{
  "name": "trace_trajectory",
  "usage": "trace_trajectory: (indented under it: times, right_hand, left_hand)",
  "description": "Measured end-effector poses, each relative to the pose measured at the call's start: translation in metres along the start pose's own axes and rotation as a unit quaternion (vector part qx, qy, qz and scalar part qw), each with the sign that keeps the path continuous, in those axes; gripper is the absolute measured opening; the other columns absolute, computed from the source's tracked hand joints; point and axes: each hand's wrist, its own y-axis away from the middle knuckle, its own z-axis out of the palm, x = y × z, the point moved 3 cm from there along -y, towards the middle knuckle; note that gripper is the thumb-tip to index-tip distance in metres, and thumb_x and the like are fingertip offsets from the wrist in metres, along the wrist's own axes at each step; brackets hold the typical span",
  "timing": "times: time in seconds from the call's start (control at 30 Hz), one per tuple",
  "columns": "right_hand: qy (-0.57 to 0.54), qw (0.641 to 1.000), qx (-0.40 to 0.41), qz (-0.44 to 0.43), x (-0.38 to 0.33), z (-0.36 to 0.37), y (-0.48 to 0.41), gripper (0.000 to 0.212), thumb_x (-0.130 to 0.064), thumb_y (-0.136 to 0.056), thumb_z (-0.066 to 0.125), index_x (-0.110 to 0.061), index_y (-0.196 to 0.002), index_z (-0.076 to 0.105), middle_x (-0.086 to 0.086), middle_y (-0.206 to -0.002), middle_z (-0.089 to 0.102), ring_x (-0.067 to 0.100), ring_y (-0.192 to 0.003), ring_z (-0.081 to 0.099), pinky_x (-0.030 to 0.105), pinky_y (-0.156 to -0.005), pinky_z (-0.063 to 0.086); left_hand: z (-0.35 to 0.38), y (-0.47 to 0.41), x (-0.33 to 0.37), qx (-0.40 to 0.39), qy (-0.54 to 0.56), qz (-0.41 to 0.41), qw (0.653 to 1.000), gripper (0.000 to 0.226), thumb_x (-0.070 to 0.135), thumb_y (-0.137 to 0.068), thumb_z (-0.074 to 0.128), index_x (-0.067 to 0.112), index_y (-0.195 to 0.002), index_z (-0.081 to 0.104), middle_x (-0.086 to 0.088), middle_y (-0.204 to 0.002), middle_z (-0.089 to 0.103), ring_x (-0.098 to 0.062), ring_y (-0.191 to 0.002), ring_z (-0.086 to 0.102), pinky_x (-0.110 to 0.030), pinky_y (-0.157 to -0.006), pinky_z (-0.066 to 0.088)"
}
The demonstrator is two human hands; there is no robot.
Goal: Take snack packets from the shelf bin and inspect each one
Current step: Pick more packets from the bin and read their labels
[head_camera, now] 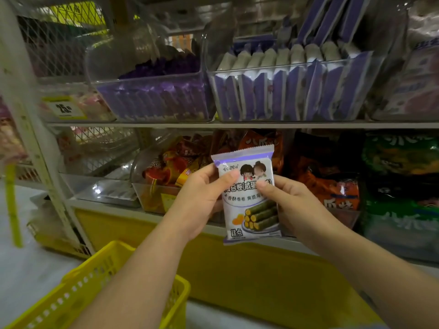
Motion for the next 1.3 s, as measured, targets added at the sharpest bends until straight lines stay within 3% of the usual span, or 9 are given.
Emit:
trace_trajectory:
  times: [0.17, 0.3, 0.47, 0.57, 0.7, 0.93, 1.1, 1.2, 1.3]
  right_hand:
    - [-0.018, 0.999, 0.027, -0.04, -0.006, -0.005, 0.005, 0.037, -0.043, -0.079, 0.064, -0.02, -0.106, 0.072, 0.008, -0.108, 0.074, 0.026, -0.098, 0.071, 0.031, -0.074, 0.059]
    - [-0.041, 0.997, 0.043, -0.04, -0.005, -0.007, 0.007, 0.028, -0.039, -0.08, 0.063, -0.019, -0.096, 0.075, 0.012, -0.107, 0.073, 0.028, -0.099, 0.071, 0.036, -0.078, 0.059]
    - [-0.011, 0.998, 0.037, -0.048, -0.003, -0.006, 0.01, 0.032, -0.042, -0.081, 0.063, -0.025, -0.105, 0.073, 0.009, -0.108, 0.074, 0.026, -0.099, 0.071, 0.039, -0.079, 0.058]
    - [-0.002, 0.999, 0.021, -0.046, -0.002, -0.004, 0.012, 0.031, -0.044, -0.082, 0.062, -0.029, -0.108, 0.072, 0.007, -0.107, 0.074, 0.026, -0.098, 0.071, 0.036, -0.075, 0.059]
    - [0.01, 0.999, 0.013, -0.052, -0.001, -0.004, 0.01, 0.032, -0.046, -0.082, 0.062, -0.029, -0.108, 0.071, 0.006, -0.109, 0.074, 0.025, -0.101, 0.071, 0.039, -0.082, 0.059]
    - [0.005, 0.999, 0.008, -0.045, 0.0, -0.002, 0.008, 0.03, -0.041, -0.083, 0.06, -0.03, -0.108, 0.072, 0.005, -0.109, 0.074, 0.022, -0.1, 0.071, 0.033, -0.077, 0.058]
    - [0.0, 1.0, 0.006, -0.015, -0.003, -0.002, 0.007, 0.032, -0.04, -0.081, 0.061, -0.023, -0.104, 0.074, 0.008, -0.106, 0.074, 0.024, -0.098, 0.071, 0.033, -0.076, 0.058]
    - [0.021, 0.996, -0.059, 0.067, -0.006, -0.005, 0.01, 0.042, -0.042, -0.081, 0.064, -0.018, -0.114, 0.067, 0.01, -0.111, 0.072, 0.028, -0.103, 0.069, 0.037, -0.082, 0.058]
    - [0.028, 0.982, -0.122, 0.14, -0.005, -0.006, 0.014, 0.044, -0.041, -0.09, 0.057, -0.007, -0.116, 0.067, 0.016, -0.118, 0.069, 0.031, -0.111, 0.065, 0.04, -0.095, 0.053]
  left_hand:
    - [0.002, 0.007, -0.003, -0.023, -0.002, -0.017, 1.0, 0.038, 0.026, -0.073, 0.07, 0.017, -0.11, 0.068, -0.006, -0.107, 0.074, -0.021, -0.094, 0.072, -0.028, -0.067, 0.058]
    - [0.004, 0.01, -0.005, -0.037, 0.007, -0.026, 0.999, 0.041, 0.024, -0.07, 0.073, 0.018, -0.11, 0.068, -0.006, -0.108, 0.074, -0.021, -0.097, 0.072, -0.03, -0.072, 0.059]
    - [0.003, 0.01, -0.005, -0.048, 0.045, -0.042, 0.997, 0.044, 0.032, -0.077, 0.064, 0.018, -0.119, 0.065, -0.011, -0.111, 0.073, -0.023, -0.097, 0.07, -0.036, -0.077, 0.06]
    - [0.001, 0.01, -0.004, -0.039, 0.027, -0.044, 0.998, 0.039, 0.031, -0.082, 0.059, 0.015, -0.117, 0.067, -0.017, -0.11, 0.072, -0.026, -0.094, 0.069, -0.039, -0.076, 0.06]
    - [0.0, 0.01, -0.006, -0.017, 0.004, -0.057, 0.998, 0.036, 0.029, -0.09, 0.055, 0.008, -0.117, 0.067, -0.02, -0.11, 0.071, -0.031, -0.097, 0.067, -0.045, -0.083, 0.056]
    - [-0.004, 0.009, -0.007, 0.003, -0.002, -0.067, 0.998, 0.042, 0.039, -0.097, 0.042, 0.01, -0.112, 0.069, -0.015, -0.102, 0.074, -0.022, -0.086, 0.07, -0.035, -0.068, 0.058]
    - [-0.002, 0.01, -0.008, 0.022, 0.065, -0.109, 0.992, 0.048, 0.044, -0.098, 0.04, 0.009, -0.117, 0.066, -0.018, -0.111, 0.072, -0.032, -0.105, 0.068, -0.048, -0.087, 0.056]
    - [-0.003, 0.01, -0.006, 0.064, 0.143, -0.126, 0.98, 0.05, 0.044, -0.098, 0.04, 0.004, -0.119, 0.062, -0.019, -0.108, 0.072, -0.03, -0.097, 0.071, -0.041, -0.066, 0.06]
    - [-0.008, 0.009, -0.002, 0.091, 0.183, -0.133, 0.97, 0.05, 0.045, -0.098, 0.041, 0.005, -0.119, 0.063, -0.018, -0.108, 0.073, -0.03, -0.094, 0.072, -0.04, -0.058, 0.059]
